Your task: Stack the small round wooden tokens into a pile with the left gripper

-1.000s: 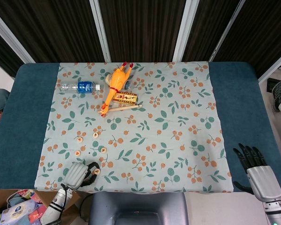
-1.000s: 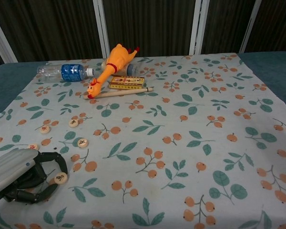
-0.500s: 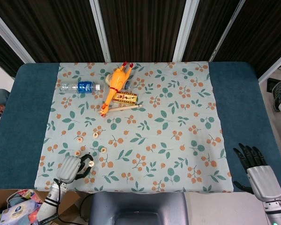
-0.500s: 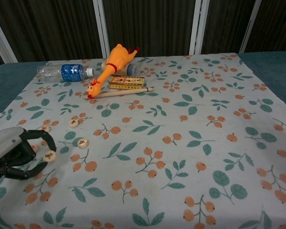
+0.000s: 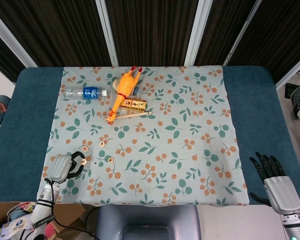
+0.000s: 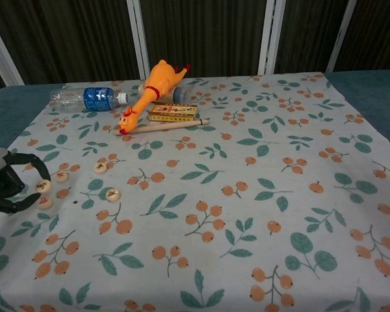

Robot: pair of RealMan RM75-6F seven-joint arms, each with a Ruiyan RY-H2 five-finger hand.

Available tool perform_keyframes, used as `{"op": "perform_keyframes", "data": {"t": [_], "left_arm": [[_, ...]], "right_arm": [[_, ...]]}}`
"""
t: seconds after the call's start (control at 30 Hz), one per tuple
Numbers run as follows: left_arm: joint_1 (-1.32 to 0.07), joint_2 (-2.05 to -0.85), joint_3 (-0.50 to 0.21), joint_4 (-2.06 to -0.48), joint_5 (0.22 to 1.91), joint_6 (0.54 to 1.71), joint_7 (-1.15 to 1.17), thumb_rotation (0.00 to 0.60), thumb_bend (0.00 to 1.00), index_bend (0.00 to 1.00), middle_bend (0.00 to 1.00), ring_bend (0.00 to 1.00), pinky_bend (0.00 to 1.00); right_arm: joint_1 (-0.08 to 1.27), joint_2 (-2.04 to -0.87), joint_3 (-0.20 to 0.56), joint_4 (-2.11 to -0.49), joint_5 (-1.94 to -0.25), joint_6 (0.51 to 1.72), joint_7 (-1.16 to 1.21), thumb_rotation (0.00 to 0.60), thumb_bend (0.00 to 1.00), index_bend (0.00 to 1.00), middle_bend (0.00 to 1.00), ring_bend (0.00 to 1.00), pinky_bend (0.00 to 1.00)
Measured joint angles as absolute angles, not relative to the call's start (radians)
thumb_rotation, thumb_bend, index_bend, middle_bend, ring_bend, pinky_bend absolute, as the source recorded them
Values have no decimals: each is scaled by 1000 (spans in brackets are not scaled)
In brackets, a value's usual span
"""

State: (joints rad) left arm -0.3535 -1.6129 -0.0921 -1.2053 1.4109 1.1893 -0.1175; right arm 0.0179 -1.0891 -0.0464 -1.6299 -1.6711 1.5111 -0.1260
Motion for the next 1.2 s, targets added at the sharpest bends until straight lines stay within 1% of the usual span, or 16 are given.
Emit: {"op": "perform_keyframes", "data": {"t": [0.67,0.83,1.03,1.2], "left_arm": [[-364,-1647,-90,-1127,1364,1133,-123,600,400,431,1000,1000,1000],[-367,-1642,-82,-1125,1365,1121,-117,600,404,394,1000,1000,1000],[-367,-1641,-78,-1127,1370,1126,-119,600,406,375,1000,1000,1000],[-365,-1638,-78,-1146,1390,1157,-133,600,403,374,1000,1000,1000]], "right_arm": [[17,-1086,-47,-1626,-1679,1522,-107,600,133,0,0,0,0],[18,-1088,-46,-1626,-1676,1517,-111,600,133,0,0,0,0],[17,-1089,-45,-1628,-1674,1519,-115,600,132,0,0,0,0],[16,-1088,-45,-1628,-1675,1522,-111,600,133,0,0,0,0]]}}
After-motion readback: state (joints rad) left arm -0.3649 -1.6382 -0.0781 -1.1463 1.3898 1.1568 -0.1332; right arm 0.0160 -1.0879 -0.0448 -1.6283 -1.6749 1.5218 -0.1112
